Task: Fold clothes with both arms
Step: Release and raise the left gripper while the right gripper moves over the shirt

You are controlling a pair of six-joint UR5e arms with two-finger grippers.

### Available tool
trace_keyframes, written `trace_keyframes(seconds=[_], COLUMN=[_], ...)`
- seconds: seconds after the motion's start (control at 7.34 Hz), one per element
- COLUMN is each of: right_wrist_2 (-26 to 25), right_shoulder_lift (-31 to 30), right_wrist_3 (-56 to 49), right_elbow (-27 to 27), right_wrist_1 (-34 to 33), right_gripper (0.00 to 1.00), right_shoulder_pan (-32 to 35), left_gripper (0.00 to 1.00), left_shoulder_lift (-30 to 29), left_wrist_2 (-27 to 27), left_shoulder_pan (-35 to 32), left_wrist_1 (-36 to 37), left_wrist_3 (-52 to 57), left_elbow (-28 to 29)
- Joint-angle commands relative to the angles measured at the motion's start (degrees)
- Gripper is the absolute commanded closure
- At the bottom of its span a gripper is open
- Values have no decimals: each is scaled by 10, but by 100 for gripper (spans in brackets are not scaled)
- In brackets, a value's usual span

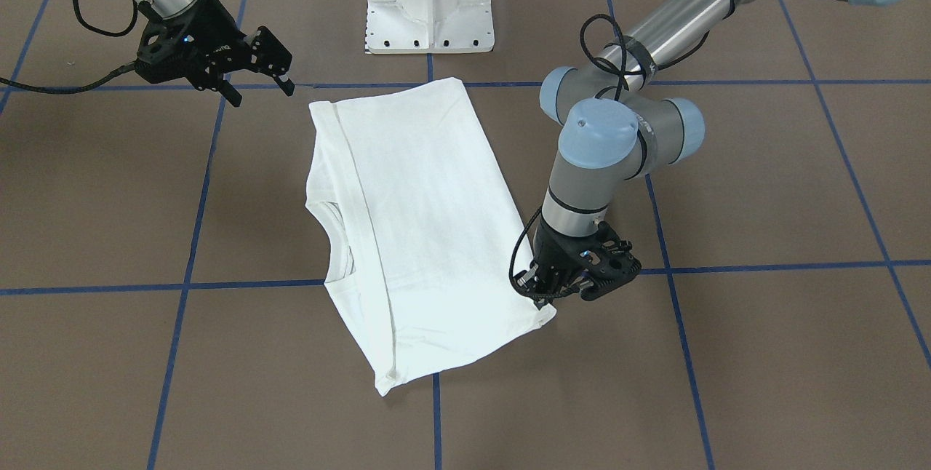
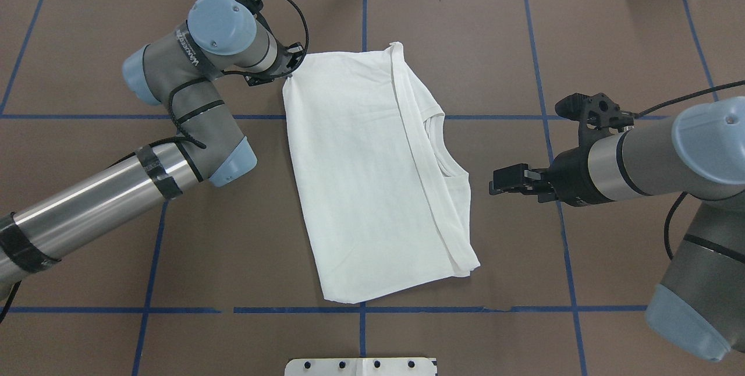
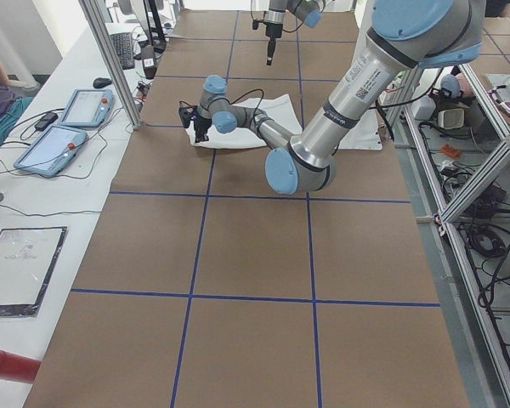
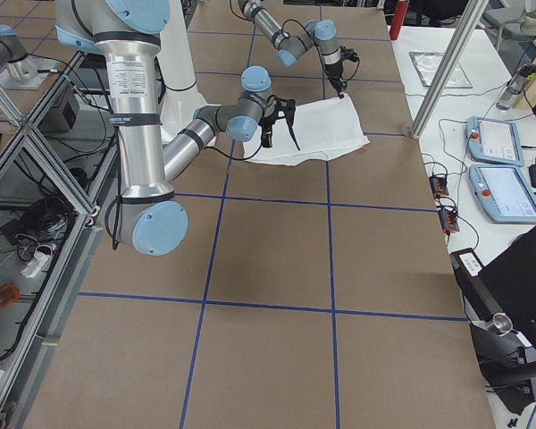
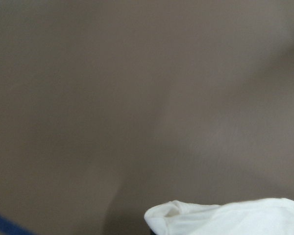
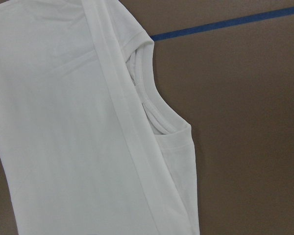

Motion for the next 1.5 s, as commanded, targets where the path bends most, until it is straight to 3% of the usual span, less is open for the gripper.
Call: trace_keyframes(seconds=[0.0, 0.14, 0.27, 0.54, 0.82, 1.23, 1.36], right_wrist_2=[0, 0, 0, -3, -43, -107, -142], right_shoulder_lift=[1, 1, 1, 24, 28, 152, 190], right_wrist_3=[0, 0, -1, -1, -14, -104, -126], right_elbow=[-3, -3, -5, -24, -29, -67, -92], right_wrist_1=[0, 0, 0, -7, -17, -193, -221], right_gripper=[0, 0, 0, 0, 0, 0, 0], right_shoulder_pan=[-1, -1, -2, -2, -12, -52, -81], left_gripper=[100, 73, 1, 0, 0, 0, 0], left_shoulder_lift=[-38, -43, -40, -40, -1, 152, 191], left_wrist_2=[37, 59, 80, 72, -30, -60, -84], left_shoulder_pan=[-9, -9, -6, -24, -49, -51, -51], left_wrist_1=[-118, -148, -164, -162, -138, 5, 52], left_wrist_3=[30, 29, 54, 100, 121, 169, 177], left_elbow=[98, 105, 118, 110, 60, -192, -268])
